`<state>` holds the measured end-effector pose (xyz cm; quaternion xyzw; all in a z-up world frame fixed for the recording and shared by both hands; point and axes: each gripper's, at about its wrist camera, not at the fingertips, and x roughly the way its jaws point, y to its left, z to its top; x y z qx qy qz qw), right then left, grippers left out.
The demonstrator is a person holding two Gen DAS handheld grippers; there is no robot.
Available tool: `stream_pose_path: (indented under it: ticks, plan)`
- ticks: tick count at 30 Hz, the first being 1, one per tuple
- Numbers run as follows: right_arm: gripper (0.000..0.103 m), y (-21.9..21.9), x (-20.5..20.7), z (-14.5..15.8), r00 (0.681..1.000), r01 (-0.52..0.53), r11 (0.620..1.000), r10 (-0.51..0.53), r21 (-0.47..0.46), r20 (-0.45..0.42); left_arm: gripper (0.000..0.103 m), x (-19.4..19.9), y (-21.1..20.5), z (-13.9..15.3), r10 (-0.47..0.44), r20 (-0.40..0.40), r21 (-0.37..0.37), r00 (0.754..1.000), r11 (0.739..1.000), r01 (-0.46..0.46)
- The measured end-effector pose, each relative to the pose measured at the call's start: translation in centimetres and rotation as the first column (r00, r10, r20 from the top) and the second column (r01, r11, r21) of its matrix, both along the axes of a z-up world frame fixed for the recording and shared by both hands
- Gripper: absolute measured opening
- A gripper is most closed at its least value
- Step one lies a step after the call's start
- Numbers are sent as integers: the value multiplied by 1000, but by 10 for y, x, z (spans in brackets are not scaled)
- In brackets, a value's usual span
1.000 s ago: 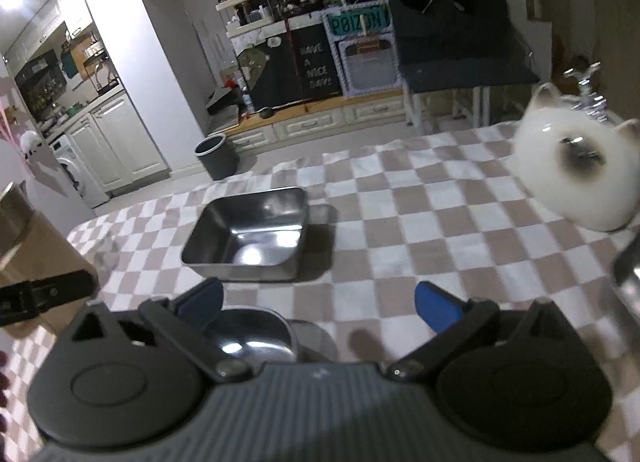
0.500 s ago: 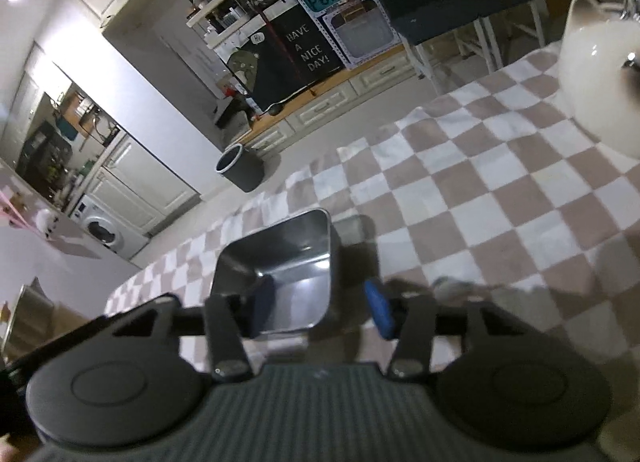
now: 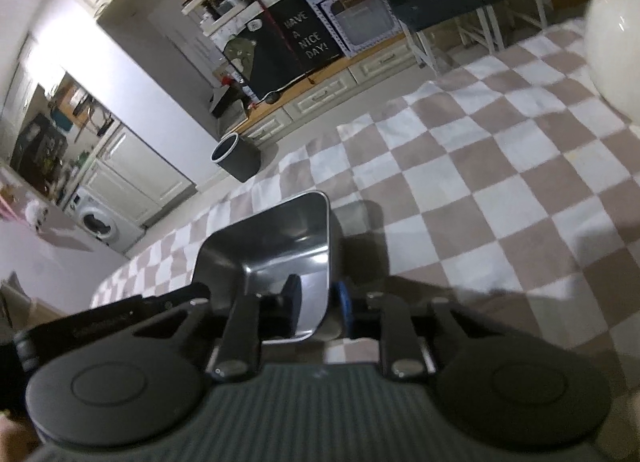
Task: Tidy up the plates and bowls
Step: 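Close both grippers on the steel tray rim, then lift and carry the steel tray with both grippers toward the bowl stack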
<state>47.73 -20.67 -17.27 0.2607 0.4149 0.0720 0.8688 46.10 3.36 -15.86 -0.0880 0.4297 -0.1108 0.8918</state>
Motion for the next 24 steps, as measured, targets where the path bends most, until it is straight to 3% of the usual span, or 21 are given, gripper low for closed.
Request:
stream_pose_path:
  ticks: [4, 7, 14, 24]
  plan:
    - [9, 2, -2, 3, 1000, -8, 998, 8, -59, 4, 4, -9, 2, 5, -12, 19, 31, 1000, 999, 12]
    - [9, -1, -5, 7, 1000, -13, 999, 13, -32, -2, 4, -18, 4, 14, -13, 39, 44, 999, 999, 11]
    - [8, 11, -22, 31, 998, -52, 995, 54, -80, 22, 4, -52, 6, 47, 5, 91, 38, 996, 999, -8]
    - [8, 14, -80, 89, 985, -107, 984, 125, -145, 118, 5, -125, 8, 96, 20, 148, 35, 989, 999, -26]
